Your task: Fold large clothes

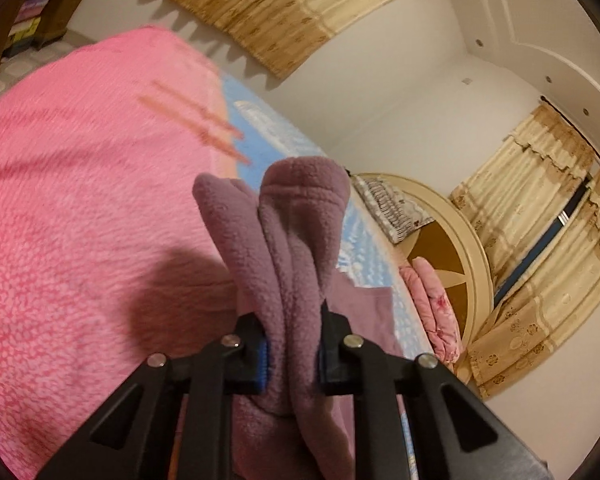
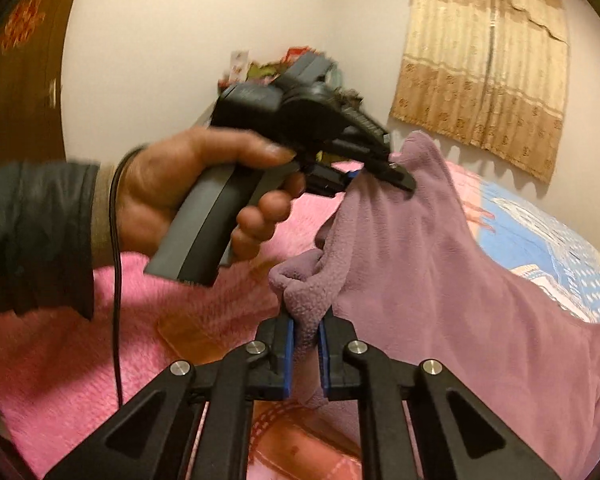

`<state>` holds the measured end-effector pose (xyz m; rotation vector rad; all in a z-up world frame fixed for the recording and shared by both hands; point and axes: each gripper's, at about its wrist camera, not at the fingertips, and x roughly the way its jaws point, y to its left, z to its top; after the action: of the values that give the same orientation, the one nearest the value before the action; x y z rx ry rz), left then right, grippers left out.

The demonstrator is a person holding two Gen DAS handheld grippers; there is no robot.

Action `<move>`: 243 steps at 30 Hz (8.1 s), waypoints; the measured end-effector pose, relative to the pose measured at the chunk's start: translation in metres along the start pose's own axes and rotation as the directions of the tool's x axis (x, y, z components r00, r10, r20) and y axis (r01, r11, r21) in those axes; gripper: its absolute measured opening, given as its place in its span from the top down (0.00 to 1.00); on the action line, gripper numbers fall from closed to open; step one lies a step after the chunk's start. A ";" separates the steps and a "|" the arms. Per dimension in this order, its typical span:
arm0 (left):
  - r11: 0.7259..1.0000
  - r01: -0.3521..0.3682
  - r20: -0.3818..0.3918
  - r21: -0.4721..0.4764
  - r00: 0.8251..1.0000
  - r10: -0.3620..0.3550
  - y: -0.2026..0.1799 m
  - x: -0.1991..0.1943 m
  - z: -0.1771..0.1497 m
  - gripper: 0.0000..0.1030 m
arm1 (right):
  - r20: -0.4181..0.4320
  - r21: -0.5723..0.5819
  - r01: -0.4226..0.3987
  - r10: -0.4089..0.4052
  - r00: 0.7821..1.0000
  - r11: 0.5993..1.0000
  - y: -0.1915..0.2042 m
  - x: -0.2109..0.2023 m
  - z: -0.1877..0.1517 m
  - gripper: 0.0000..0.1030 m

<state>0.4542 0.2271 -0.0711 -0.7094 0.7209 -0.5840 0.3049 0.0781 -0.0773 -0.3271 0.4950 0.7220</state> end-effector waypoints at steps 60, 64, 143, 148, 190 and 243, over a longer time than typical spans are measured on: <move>0.831 -0.242 -0.030 0.501 0.955 0.296 -0.126 0.103 -0.116 0.06 | 0.097 0.813 0.073 -0.259 0.961 0.578 -0.266 -0.213 -0.190 0.35; 0.823 -0.260 -0.013 0.506 0.951 0.308 -0.127 0.107 -0.121 0.01 | 0.103 0.774 0.076 -0.243 0.965 0.629 -0.293 -0.203 -0.148 0.35; 0.814 -0.366 0.076 0.451 0.924 0.374 -0.114 0.085 -0.113 0.00 | 0.015 0.568 0.040 -0.059 0.998 0.822 -0.337 -0.103 -0.120 0.32; 0.893 -0.331 -0.014 0.306 0.936 0.352 -0.072 0.096 -0.089 0.00 | 0.022 0.671 0.034 -0.065 0.998 0.741 -0.368 -0.113 -0.132 0.25; 0.967 -0.052 -0.173 0.250 0.980 0.098 -0.074 0.126 -0.094 0.24 | 0.220 0.785 -0.279 0.171 0.960 0.554 -0.381 -0.074 -0.156 0.55; 0.828 -0.541 0.124 -0.144 0.821 0.558 0.043 -0.131 -0.141 0.23 | 0.027 0.674 -0.553 0.732 0.681 0.490 0.002 0.141 0.011 0.54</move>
<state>0.2776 0.2920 -0.1301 -0.5951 0.7647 0.0469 0.3978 0.1610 -0.1438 0.4757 1.1316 1.2072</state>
